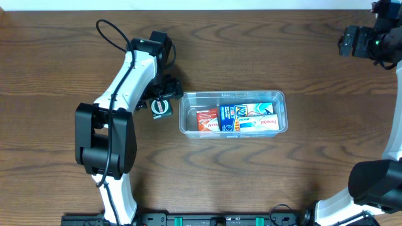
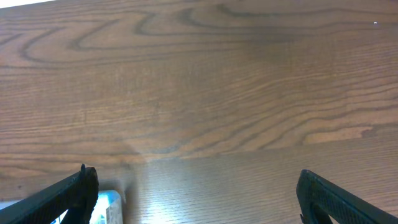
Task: Pack container
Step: 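Lower the left gripper onto the green Zam-Buk box and grasp it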
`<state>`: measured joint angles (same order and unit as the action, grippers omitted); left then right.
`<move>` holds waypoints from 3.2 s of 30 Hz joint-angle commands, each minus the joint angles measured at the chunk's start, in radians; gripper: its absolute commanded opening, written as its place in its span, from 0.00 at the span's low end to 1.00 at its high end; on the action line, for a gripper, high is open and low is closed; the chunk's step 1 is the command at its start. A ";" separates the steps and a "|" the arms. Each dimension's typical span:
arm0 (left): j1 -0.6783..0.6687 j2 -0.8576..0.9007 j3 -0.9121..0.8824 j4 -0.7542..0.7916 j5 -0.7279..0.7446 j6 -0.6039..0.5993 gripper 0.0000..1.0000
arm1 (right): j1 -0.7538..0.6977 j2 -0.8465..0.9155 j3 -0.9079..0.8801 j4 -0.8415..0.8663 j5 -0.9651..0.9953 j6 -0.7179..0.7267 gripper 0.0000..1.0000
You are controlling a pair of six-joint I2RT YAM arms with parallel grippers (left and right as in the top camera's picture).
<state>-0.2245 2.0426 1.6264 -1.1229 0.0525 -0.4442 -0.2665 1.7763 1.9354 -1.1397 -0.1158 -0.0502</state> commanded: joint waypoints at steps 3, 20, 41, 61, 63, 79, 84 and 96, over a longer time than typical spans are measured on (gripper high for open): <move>0.004 0.006 -0.053 0.035 -0.015 -0.018 0.98 | -0.009 -0.007 0.009 -0.001 -0.001 0.016 0.99; 0.004 0.006 -0.112 0.122 -0.011 -0.040 0.98 | -0.008 -0.007 0.009 -0.001 -0.001 0.016 0.99; 0.005 0.058 -0.117 0.148 -0.009 -0.031 0.98 | -0.008 -0.007 0.009 -0.001 -0.001 0.016 0.99; 0.006 0.072 -0.193 0.222 -0.008 0.002 0.98 | -0.008 -0.007 0.009 -0.001 -0.001 0.016 0.99; 0.005 0.073 -0.201 0.230 -0.008 0.002 0.98 | -0.008 -0.007 0.009 -0.001 -0.001 0.016 0.99; 0.005 0.073 -0.201 0.251 -0.009 0.002 0.76 | -0.008 -0.007 0.009 -0.001 -0.001 0.016 0.99; 0.005 0.073 -0.201 0.250 -0.009 0.002 0.63 | -0.008 -0.007 0.009 -0.001 -0.001 0.016 0.99; 0.029 0.061 -0.105 0.108 -0.019 0.003 0.63 | -0.008 -0.007 0.009 -0.001 -0.001 0.016 0.99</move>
<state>-0.2131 2.0914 1.4631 -0.9737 0.0624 -0.4442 -0.2665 1.7763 1.9354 -1.1397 -0.1158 -0.0502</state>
